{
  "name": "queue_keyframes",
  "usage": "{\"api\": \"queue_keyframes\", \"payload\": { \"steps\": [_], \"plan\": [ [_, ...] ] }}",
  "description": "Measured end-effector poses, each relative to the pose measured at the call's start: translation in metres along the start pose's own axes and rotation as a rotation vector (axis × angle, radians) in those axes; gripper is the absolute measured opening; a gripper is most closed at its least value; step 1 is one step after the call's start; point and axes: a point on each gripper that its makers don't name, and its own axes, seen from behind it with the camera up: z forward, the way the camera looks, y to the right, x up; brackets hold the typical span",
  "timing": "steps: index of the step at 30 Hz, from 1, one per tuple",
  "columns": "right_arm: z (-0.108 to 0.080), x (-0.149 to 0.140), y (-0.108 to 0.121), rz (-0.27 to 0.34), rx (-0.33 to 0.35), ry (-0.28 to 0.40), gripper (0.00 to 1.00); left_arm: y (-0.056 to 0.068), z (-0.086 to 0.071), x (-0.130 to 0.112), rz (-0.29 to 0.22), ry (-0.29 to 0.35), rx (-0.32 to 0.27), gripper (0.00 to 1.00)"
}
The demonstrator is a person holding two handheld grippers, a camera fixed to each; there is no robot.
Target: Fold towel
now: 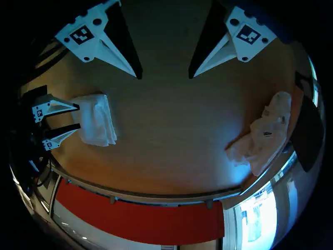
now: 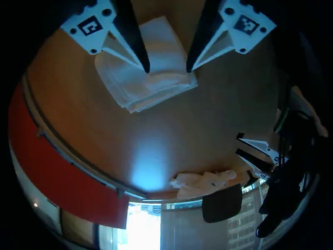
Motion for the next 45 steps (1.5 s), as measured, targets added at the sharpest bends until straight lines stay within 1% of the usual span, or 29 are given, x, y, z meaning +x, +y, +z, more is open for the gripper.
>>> {"api": "queue_keyframes", "payload": {
  "steps": [7,20,24,28,32,37,45],
  "plan": [
    [-0.007,-0.019,0.004,0.02,-0.022,-0.02,0.72,0.004,0.0,0.001,0.006,0.003,-0.005,0.81],
    [-0.024,-0.07,0.01,0.075,-0.07,-0.078,0.71,0.004,0.002,0.001,0.004,-0.001,-0.006,0.81],
    [-0.027,-0.081,0.01,0.091,-0.074,-0.09,0.71,0.006,0.003,0.002,0.0,0.001,-0.012,0.81],
    [-0.027,-0.088,0.01,0.1,-0.078,-0.1,0.71,0.007,0.004,0.002,0.009,-0.001,-0.011,0.81],
    [-0.024,-0.092,0.011,0.116,-0.083,-0.104,0.6,0.007,0.003,0.001,0.018,-0.003,-0.009,0.81],
    [-0.023,-0.096,0.012,0.142,-0.09,-0.103,0.5,0.008,0.002,0.001,0.012,-0.003,-0.01,0.81],
    [-0.021,-0.104,0.013,0.16,-0.1,-0.112,0.26,0.008,0.003,0.001,0.012,-0.002,-0.009,0.81]
  ]
}}
